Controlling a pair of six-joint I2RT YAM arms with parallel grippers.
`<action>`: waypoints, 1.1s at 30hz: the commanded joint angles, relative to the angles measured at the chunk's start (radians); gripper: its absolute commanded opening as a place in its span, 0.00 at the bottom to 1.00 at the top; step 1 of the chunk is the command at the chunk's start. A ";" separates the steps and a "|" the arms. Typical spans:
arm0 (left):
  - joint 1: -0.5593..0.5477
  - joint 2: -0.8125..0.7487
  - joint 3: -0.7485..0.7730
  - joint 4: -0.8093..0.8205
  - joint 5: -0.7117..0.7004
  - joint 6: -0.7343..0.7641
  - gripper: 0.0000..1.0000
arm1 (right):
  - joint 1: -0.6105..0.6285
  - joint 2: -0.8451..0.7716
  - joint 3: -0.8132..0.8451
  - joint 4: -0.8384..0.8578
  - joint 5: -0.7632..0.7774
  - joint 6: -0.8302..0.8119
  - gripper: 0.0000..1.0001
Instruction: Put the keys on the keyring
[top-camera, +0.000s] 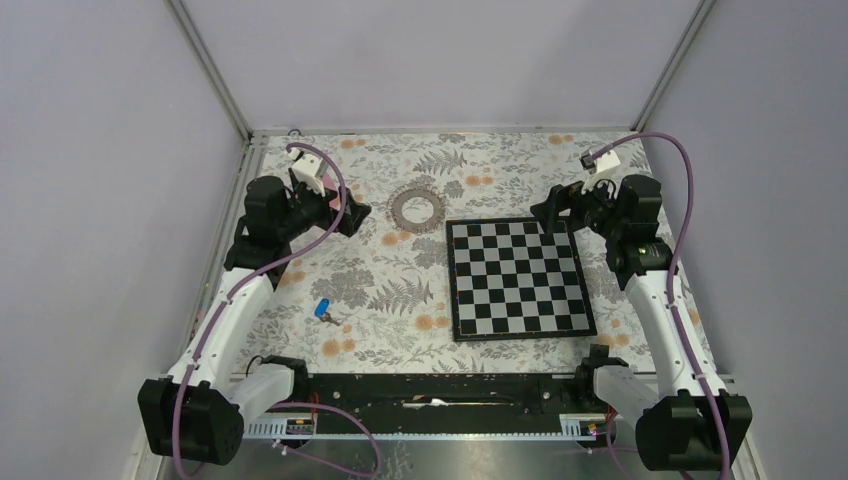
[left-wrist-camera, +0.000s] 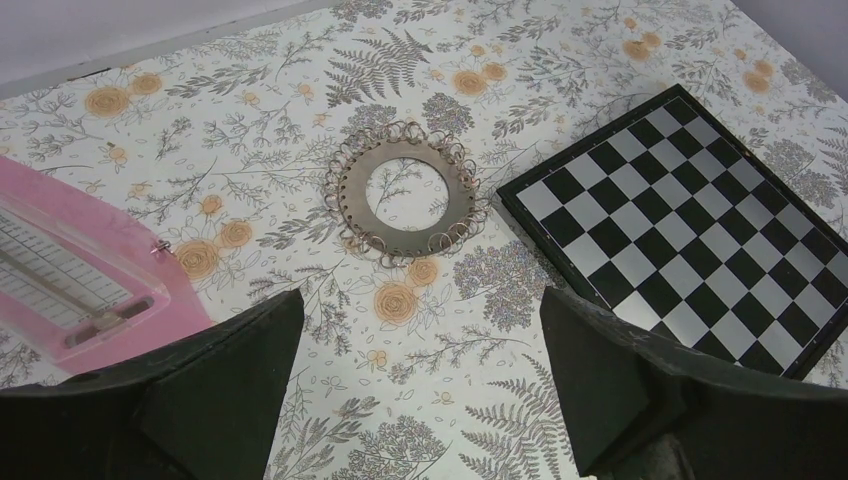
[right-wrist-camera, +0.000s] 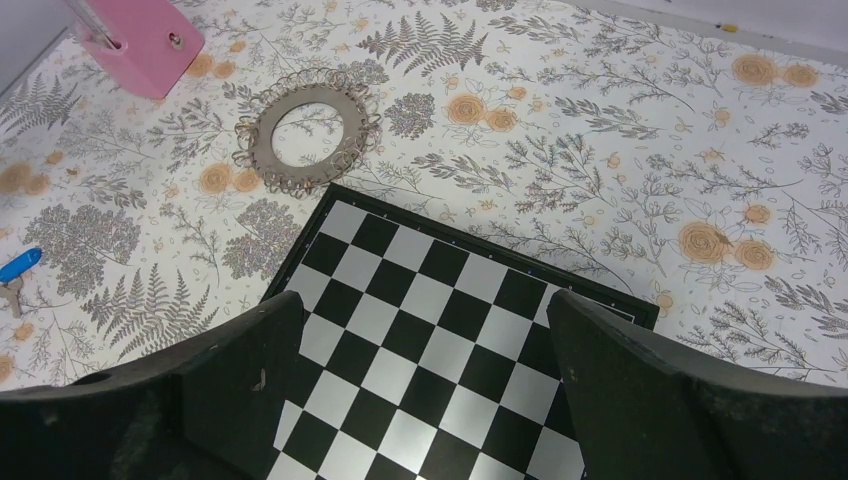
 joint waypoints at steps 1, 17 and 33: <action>0.011 -0.034 -0.019 0.054 0.022 -0.007 0.99 | 0.001 -0.027 0.004 0.032 -0.012 -0.006 0.99; -0.003 -0.001 -0.011 0.007 0.143 0.091 0.99 | 0.001 -0.013 -0.001 0.021 -0.040 -0.044 0.99; -0.213 0.472 0.284 -0.071 -0.063 0.175 0.90 | 0.002 0.025 -0.018 -0.025 -0.093 -0.160 0.99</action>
